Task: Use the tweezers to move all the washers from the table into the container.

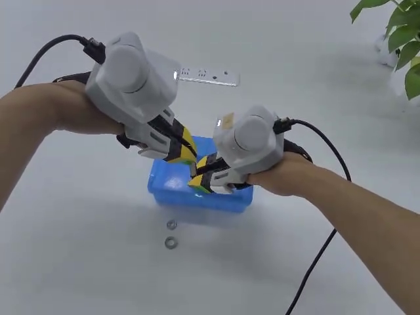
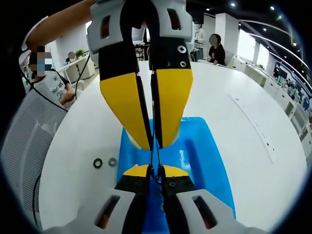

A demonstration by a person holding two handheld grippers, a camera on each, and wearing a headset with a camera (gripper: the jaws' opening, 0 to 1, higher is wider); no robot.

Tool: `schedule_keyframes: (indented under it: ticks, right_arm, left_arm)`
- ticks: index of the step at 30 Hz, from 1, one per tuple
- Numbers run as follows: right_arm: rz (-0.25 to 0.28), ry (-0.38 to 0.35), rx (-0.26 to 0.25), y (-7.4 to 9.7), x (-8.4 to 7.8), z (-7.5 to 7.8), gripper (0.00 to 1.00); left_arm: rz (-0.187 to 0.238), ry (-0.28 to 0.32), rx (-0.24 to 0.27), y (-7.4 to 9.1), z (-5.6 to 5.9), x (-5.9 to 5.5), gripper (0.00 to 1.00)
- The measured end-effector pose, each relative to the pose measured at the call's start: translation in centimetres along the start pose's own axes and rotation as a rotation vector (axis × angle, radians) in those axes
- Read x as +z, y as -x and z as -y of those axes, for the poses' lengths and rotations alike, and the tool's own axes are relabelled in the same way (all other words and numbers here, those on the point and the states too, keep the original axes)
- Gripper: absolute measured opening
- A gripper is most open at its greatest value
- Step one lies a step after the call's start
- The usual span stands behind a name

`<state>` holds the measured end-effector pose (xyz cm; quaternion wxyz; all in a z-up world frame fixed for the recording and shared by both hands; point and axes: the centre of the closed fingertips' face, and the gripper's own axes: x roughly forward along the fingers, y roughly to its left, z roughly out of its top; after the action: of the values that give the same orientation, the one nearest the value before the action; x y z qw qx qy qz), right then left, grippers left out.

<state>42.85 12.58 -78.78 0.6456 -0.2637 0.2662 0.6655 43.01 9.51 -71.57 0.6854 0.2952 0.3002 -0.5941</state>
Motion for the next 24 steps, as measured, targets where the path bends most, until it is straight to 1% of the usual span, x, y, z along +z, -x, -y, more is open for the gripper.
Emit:
schedule_keyframes:
  ticks: [18,24]
  right_arm:
    - [-0.01,0.013,-0.003,-0.14,-0.19,-0.01,0.1]
    - [-0.011,0.017,-0.007,0.06,-0.02,-0.04,0.11]
  left_arm:
    - [-0.006,-0.002,0.0,-0.14,0.12,-0.22,0.06]
    - [-0.008,-0.007,0.006,0.1,0.15,-0.07,0.06]
